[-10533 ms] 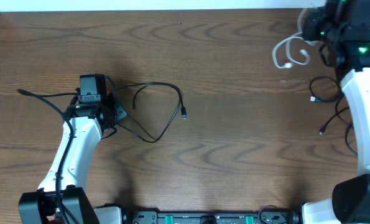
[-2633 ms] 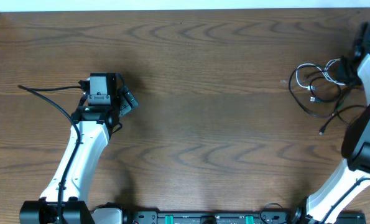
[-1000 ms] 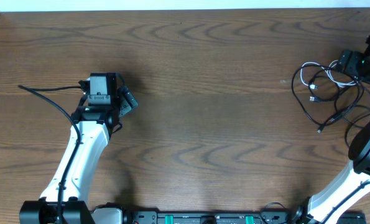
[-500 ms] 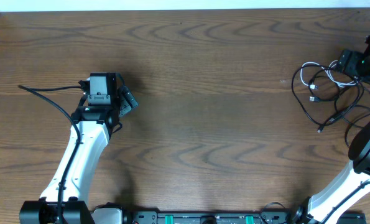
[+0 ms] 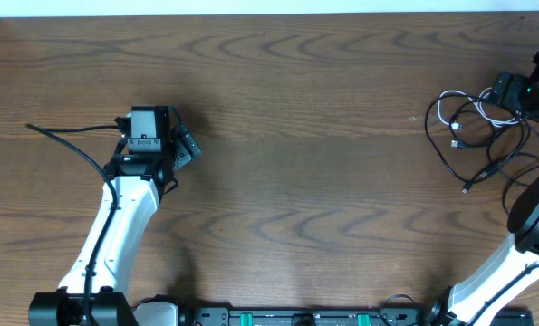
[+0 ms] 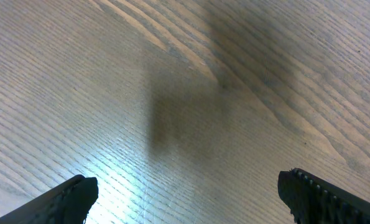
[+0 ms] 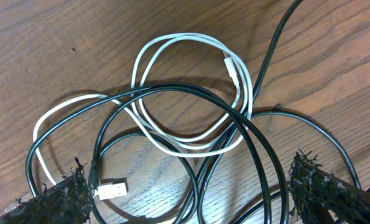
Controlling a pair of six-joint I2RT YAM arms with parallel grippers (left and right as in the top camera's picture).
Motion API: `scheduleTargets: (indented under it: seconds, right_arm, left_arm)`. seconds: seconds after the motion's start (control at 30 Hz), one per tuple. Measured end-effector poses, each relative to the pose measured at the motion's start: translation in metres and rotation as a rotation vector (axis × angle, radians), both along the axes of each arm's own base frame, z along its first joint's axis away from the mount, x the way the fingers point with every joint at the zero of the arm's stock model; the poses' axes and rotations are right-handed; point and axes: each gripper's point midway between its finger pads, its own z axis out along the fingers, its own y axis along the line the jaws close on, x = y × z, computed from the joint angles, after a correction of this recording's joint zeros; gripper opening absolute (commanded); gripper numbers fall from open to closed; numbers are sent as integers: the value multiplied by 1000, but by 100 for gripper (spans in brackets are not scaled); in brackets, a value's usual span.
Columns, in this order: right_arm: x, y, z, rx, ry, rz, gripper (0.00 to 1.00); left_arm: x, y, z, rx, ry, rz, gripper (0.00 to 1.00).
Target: Untangle cables
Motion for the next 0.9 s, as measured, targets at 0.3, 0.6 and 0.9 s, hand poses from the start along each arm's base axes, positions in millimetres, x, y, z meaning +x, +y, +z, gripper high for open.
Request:
scheduleTargets:
  seconds: [0.3, 0.6, 0.9]
  right_arm:
    - [0, 0, 0, 0, 0, 0, 99]
    - [0, 0, 0, 0, 0, 0, 99]
    - [0, 0, 0, 0, 0, 0, 99]
  left_arm:
    - [0, 0, 21, -1, -66, 0, 100]
    - [-12, 0, 102, -6, -325, 1, 100]
    - [-23, 0, 134, -8, -431, 1, 100]
